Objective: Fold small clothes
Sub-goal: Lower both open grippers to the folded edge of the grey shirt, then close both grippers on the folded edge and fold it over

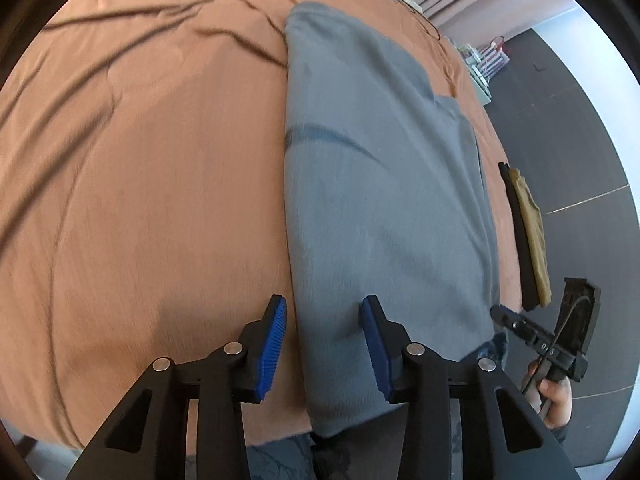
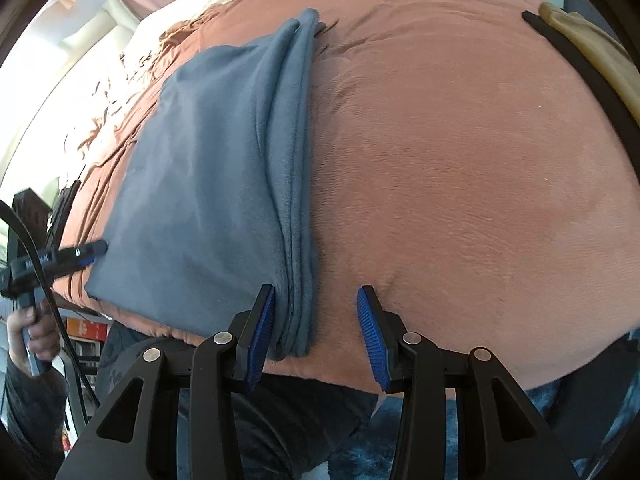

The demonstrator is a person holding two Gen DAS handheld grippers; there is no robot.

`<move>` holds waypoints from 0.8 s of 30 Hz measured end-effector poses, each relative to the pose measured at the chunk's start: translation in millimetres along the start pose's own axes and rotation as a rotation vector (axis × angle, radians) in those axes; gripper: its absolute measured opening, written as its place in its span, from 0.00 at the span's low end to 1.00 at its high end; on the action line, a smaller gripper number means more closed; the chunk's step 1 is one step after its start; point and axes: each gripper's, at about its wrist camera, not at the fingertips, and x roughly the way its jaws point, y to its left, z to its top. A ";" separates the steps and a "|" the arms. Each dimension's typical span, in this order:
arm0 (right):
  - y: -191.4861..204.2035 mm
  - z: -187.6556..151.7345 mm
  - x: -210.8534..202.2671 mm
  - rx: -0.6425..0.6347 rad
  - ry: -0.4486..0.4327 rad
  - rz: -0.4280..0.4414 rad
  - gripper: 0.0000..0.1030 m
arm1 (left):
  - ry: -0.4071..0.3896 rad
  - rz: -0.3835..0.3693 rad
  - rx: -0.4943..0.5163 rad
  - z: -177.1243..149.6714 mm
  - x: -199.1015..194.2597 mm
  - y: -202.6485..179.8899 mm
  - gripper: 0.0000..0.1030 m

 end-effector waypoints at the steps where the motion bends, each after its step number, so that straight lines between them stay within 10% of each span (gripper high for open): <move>1: 1.0 -0.2 -1.7 0.008 -0.003 0.002 0.38 | 0.001 -0.014 -0.007 -3.8 0.2 1.1 0.40; 11: -18.1 2.5 16.3 0.121 0.004 0.141 0.38 | -0.018 -0.068 -0.022 -29.5 -0.5 1.6 0.36; 15: -17.9 -0.7 15.2 0.122 0.002 0.165 0.37 | -0.016 -0.070 -0.035 -31.4 -2.3 2.9 0.20; 18: -12.7 -2.0 18.2 0.110 0.018 0.186 0.17 | -0.027 -0.083 -0.056 -32.5 -5.0 5.7 0.14; 24: -14.5 -6.5 10.9 0.130 -0.002 0.257 0.09 | -0.063 -0.123 -0.041 -37.3 -27.7 6.9 0.11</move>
